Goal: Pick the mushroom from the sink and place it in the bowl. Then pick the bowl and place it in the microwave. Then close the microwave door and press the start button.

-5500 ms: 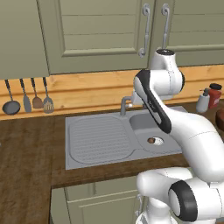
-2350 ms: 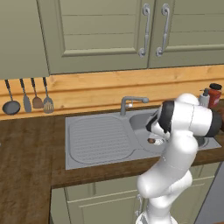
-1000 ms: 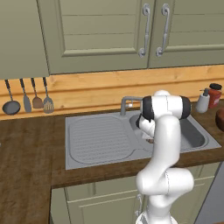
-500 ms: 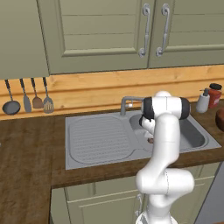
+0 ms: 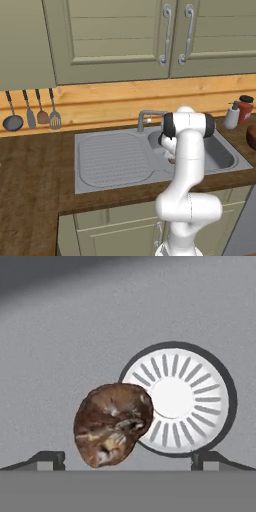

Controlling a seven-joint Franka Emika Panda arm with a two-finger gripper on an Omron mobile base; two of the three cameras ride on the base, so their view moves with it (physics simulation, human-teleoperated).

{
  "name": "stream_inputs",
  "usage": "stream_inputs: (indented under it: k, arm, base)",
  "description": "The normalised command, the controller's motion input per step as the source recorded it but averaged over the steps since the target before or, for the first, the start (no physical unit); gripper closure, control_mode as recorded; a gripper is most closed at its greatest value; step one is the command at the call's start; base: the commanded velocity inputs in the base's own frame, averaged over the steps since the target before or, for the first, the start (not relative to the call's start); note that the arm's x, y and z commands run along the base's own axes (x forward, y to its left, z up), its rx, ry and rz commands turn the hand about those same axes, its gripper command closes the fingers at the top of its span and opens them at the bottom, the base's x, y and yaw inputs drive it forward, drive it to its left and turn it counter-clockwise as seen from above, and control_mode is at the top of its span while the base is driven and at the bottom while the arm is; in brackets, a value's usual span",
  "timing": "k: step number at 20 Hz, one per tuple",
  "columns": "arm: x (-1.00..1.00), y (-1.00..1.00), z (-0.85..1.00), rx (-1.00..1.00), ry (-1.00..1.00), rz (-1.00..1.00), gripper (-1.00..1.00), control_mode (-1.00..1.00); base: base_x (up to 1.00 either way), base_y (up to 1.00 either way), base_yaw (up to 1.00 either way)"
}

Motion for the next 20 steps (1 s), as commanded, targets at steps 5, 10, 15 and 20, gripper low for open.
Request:
stream_inputs:
  k: [5,10,15,20]
  arm:
    - [0.11,0.05,-0.19,0.0,0.0,-0.02,-1.0,-1.0]
    - [0.21,0.03,-0.09,0.0,0.01,-0.02,-1.0,-1.0]
    - [0.27,0.0,-0.07,0.02,0.0,-0.01,-1.0,-1.0]
    - [0.21,0.0,-0.12,0.01,0.0,-0.01,-1.0,-1.0]
  base:
    - [0.0,0.0,0.0]
    - [0.0,0.0,0.0]
    - [0.0,0.0,0.0]
    - [0.0,0.0,0.0]
